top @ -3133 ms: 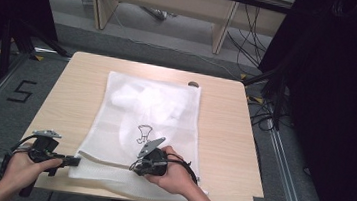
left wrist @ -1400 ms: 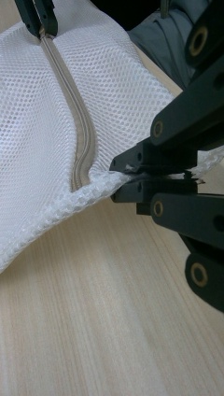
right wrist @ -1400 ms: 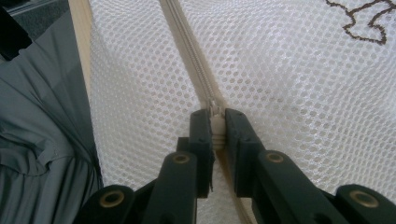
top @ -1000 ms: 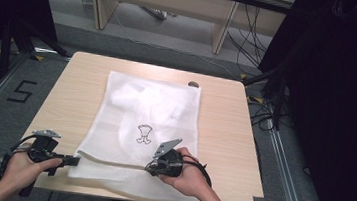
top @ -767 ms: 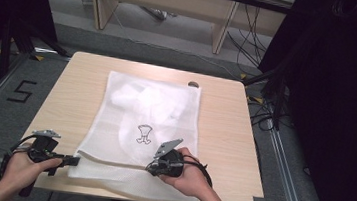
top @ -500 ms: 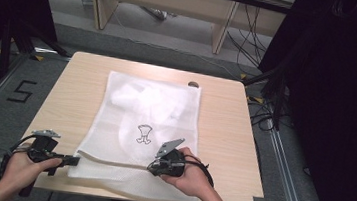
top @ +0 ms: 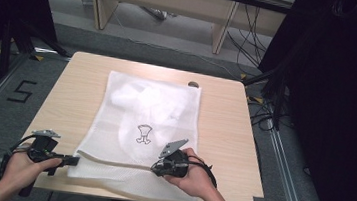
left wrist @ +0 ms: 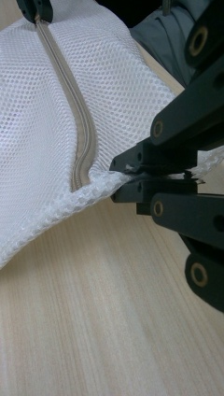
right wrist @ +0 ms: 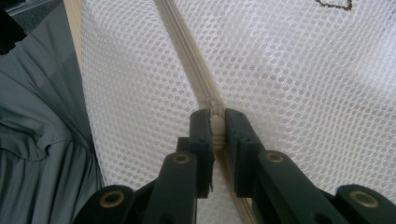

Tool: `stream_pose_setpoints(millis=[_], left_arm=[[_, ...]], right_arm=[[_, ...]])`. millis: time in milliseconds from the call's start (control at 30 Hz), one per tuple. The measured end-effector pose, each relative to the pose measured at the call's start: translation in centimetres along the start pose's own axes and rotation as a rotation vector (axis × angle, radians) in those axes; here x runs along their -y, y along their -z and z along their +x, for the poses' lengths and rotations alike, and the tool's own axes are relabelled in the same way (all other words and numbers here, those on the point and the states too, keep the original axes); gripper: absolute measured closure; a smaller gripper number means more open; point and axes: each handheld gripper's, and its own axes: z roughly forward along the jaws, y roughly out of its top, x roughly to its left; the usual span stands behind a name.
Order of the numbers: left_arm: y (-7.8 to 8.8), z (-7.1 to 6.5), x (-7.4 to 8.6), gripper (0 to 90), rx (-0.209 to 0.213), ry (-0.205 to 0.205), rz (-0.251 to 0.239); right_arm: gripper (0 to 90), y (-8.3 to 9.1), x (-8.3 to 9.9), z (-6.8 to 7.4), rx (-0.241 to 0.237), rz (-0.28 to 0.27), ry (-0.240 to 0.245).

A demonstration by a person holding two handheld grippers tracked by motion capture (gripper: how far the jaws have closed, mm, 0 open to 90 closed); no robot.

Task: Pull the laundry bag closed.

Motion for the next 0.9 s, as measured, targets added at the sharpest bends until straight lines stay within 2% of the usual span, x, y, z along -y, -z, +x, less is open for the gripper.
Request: stream_pose_setpoints(millis=[233,300,400,433,533,633,867,900], left_arm=[[0.0,0.0,0.0,85.5,-0.006,-0.002,-0.002],[-0.1,0.0,0.1,85.5,-0.009,0.002,-0.021],[0.0,0.0,0.0,85.5,-0.008,-0.002,-0.003],[-0.1,0.0,0.1,85.5,-0.011,0.001,-0.021],[-0.1,0.0,0.1,85.5,-0.011,0.002,-0.022],[0.0,0.1,0.0,85.5,-0.008,-0.003,-0.002],[0.0,0.1,0.0,85.5,-0.011,-0.002,-0.003],[-0.1,0.0,0.1,85.5,-0.011,0.002,-0.024]], right_arm=[[82.7,0.3,0.4,-0.2,0.005,-0.001,-0.002],[82.7,0.4,0.5,-0.3,0.008,0.001,-0.006],[82.7,0.5,0.7,-0.3,0.013,-0.007,-0.010],[82.7,0.5,0.7,-0.3,0.011,-0.006,-0.009],[82.7,0.7,0.8,-0.4,0.013,0.004,-0.014],[82.7,0.8,1.0,-0.4,0.017,0.003,-0.011],[82.7,1.1,1.2,-0.5,0.013,-0.002,-0.020],[82.7,1.1,1.3,-0.6,0.018,0.000,-0.016]])
